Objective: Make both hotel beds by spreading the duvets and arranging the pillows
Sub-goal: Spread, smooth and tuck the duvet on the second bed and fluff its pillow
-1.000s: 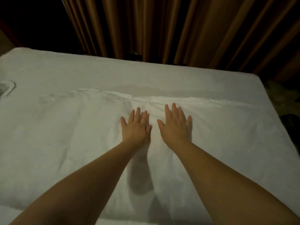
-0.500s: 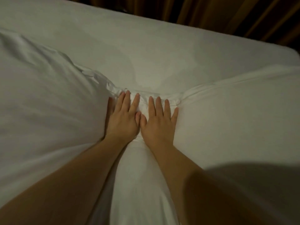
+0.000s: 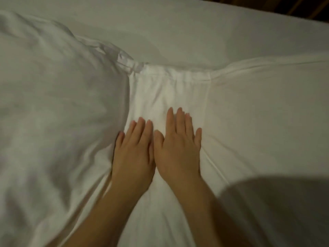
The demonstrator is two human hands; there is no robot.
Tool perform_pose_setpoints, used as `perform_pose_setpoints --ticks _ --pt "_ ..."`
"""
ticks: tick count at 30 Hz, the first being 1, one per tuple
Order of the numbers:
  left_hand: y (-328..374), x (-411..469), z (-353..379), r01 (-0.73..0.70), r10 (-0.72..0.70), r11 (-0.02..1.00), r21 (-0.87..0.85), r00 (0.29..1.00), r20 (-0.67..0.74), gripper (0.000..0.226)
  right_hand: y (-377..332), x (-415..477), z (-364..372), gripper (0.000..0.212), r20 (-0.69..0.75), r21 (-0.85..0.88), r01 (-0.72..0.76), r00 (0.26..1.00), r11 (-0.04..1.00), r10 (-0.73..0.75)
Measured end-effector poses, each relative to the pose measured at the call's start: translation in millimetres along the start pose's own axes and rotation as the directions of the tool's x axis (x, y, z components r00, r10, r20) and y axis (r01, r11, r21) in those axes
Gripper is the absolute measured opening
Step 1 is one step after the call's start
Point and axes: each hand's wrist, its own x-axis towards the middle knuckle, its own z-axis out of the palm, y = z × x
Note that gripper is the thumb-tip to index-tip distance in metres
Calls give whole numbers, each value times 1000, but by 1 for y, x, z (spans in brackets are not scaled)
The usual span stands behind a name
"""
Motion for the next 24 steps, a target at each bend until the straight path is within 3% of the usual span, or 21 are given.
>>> perform_pose_setpoints --ticks 3,7,11,15,17,20,24 --pt "4 -32 10 28 -29 998 62 999 13 53 5 -31 30 60 -161 -26 18 987 999 -22" --pt "-6 -22 43 6 -16 983 183 998 56 56 16 -12 61 58 -233 -68 10 972 998 -25" --pt "-4 -15 49 38 -73 976 215 985 157 55 19 -3 65 57 -121 -102 42 991 994 -55" --pt "8 -68 27 119 -129 989 91 984 120 59 17 -52 61 55 -213 -86 68 973 994 -85" --pt "19 -119 28 127 -145 984 126 978 147 64 18 -93 68 55 -234 -77 59 969 995 -75" --pt "25 -161 32 120 -165 974 191 957 239 75 20 -142 77 58 -126 -129 64 989 990 -80" --pt "15 -161 45 85 -133 970 228 970 203 77 29 -144 92 56 -112 -164 73 989 984 -93"
